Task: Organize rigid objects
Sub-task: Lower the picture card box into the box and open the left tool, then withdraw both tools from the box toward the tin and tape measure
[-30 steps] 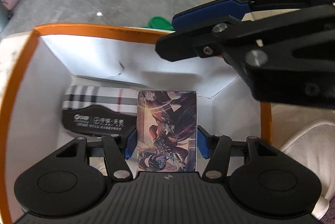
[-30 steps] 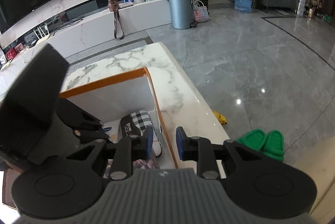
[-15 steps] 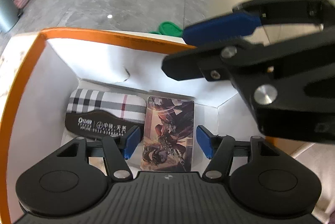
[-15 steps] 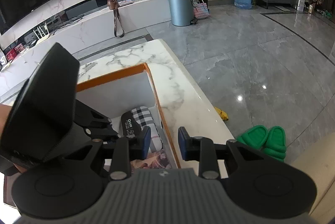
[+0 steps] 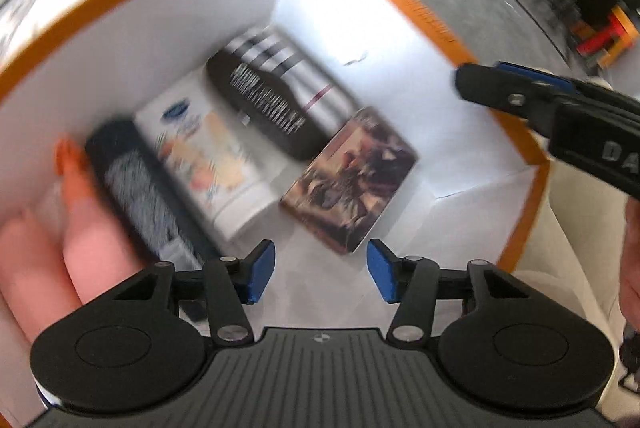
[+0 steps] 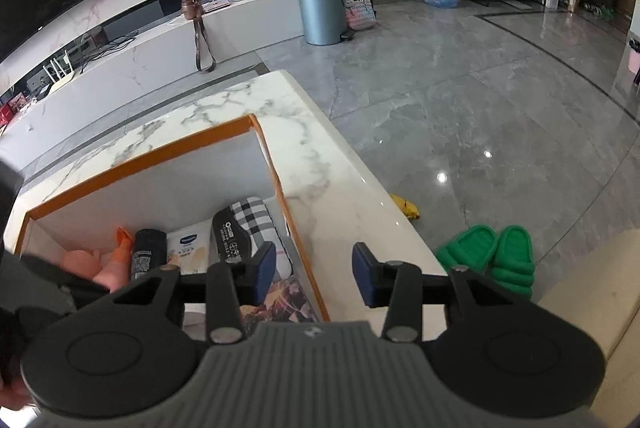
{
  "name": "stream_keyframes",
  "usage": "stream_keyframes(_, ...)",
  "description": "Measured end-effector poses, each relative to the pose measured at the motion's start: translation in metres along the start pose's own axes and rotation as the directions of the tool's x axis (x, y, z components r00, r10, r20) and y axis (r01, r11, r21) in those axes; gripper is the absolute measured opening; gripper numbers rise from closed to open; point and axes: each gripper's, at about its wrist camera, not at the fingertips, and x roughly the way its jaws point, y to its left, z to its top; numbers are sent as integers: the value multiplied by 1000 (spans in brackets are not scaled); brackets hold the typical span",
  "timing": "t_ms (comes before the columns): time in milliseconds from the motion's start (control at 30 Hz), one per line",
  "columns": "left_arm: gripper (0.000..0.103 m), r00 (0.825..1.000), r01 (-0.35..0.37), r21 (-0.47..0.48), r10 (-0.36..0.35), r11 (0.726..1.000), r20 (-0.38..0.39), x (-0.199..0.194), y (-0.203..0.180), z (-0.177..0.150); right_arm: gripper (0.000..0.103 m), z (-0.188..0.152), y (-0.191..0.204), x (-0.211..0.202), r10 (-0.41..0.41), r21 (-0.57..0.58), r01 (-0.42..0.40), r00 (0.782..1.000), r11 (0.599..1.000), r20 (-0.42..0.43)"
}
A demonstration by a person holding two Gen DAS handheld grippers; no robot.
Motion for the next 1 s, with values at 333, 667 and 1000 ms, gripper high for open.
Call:
stream_keyframes(333,53,999,-35,-51,34,998,-15,0,3,13,43,-4,0,7,-7,3,7,1000,1000,-26)
stream_keyframes(667,42,1000,24,-75,-22,997,22,2,6,21,42,-5,7,8,7,-6,-7,999,1000,-38)
stream_keyframes(1000,42,983,-57,-65,67,996,170,-54,1,-16,44,-6,11,-16,24,-14,-24,1000,1000,6)
